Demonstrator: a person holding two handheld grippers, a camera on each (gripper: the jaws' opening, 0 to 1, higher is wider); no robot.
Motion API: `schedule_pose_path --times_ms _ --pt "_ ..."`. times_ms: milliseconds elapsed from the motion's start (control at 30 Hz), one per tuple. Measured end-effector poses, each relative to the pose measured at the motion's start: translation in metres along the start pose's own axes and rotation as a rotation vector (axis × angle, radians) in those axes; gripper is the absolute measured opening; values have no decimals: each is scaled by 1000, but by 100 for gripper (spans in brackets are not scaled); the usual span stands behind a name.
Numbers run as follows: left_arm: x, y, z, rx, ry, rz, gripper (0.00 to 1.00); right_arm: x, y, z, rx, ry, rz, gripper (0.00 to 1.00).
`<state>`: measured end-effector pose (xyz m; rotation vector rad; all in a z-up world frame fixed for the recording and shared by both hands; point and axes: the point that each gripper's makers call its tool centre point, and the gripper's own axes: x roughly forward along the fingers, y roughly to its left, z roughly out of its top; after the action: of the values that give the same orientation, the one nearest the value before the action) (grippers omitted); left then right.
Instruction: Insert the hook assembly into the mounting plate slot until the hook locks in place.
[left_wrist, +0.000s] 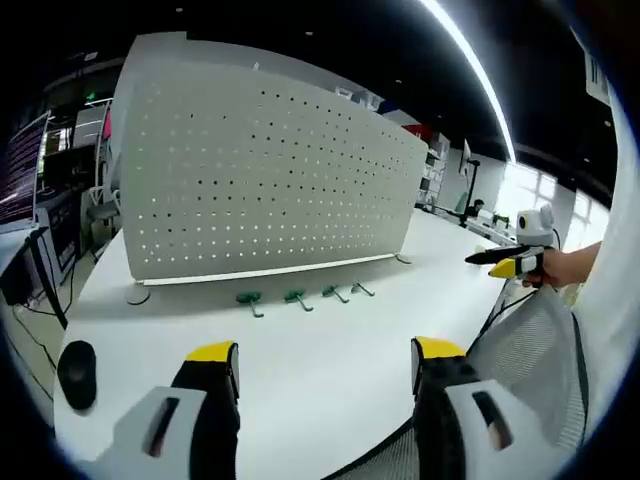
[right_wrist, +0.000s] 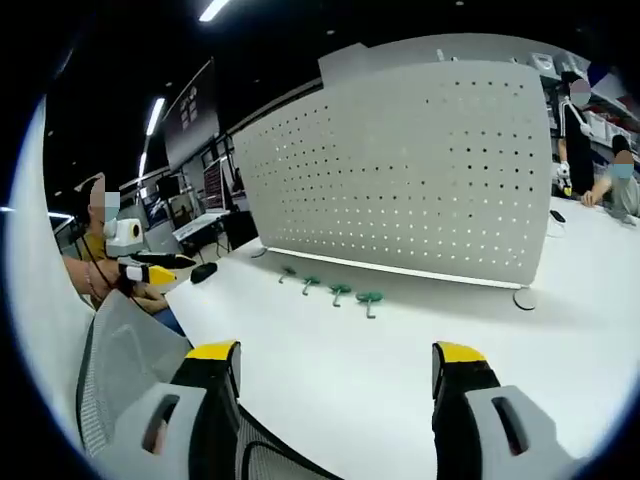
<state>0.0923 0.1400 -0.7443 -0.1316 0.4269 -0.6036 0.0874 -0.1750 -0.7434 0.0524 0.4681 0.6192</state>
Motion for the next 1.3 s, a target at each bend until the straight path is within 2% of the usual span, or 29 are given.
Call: schedule_pose_path --times_ms 67,167,700,1300 --pt "-1 3 5 -23 -23 6 72 0 1 -1 -8 5 2 76" --pt "-1 5 7 -25 -28 11 72 1 2 -1 -5 8 5 76" --pt "5 -4 2 43 11 -23 74 1 2 0 9 4 9 74" --pt "8 -3 1 51 25 -36 72 2 2 -1 15 8 12 74"
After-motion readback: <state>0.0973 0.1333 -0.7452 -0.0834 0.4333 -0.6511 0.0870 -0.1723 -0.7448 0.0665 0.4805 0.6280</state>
